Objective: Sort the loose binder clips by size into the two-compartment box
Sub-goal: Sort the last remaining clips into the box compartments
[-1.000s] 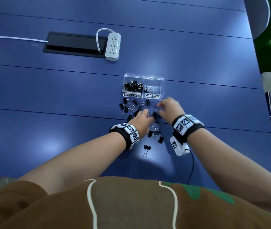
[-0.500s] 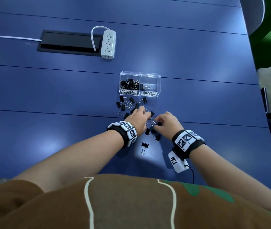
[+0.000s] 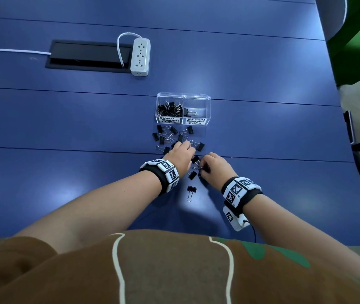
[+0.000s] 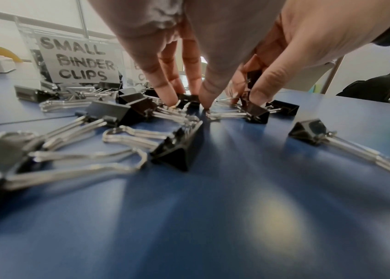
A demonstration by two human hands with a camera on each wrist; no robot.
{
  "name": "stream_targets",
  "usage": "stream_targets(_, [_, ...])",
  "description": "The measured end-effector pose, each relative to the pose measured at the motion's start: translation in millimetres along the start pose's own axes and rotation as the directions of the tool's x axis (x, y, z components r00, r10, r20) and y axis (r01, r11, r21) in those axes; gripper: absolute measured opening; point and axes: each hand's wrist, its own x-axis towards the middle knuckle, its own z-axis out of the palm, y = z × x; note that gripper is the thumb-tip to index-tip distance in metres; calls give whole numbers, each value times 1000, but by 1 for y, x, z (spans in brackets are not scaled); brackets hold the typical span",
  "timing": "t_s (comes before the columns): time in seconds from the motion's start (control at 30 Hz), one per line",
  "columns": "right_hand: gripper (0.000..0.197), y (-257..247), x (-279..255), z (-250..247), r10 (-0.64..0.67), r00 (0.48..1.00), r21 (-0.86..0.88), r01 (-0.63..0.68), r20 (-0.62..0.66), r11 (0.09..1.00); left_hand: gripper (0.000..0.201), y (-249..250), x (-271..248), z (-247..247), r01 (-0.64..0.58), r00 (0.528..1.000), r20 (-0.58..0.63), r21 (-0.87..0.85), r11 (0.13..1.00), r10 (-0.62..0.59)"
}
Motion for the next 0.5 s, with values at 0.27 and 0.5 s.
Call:
stream_targets(0.27, [12,3,4,-2,116,993,134,-117,17,984,47,0,2,3,-48,997,53,-88,995,53])
stream_targets(0.5, [9,7,4,-35,161,987,182,-160,11,970,38,4,4,0,-88,995,52,14,996,87])
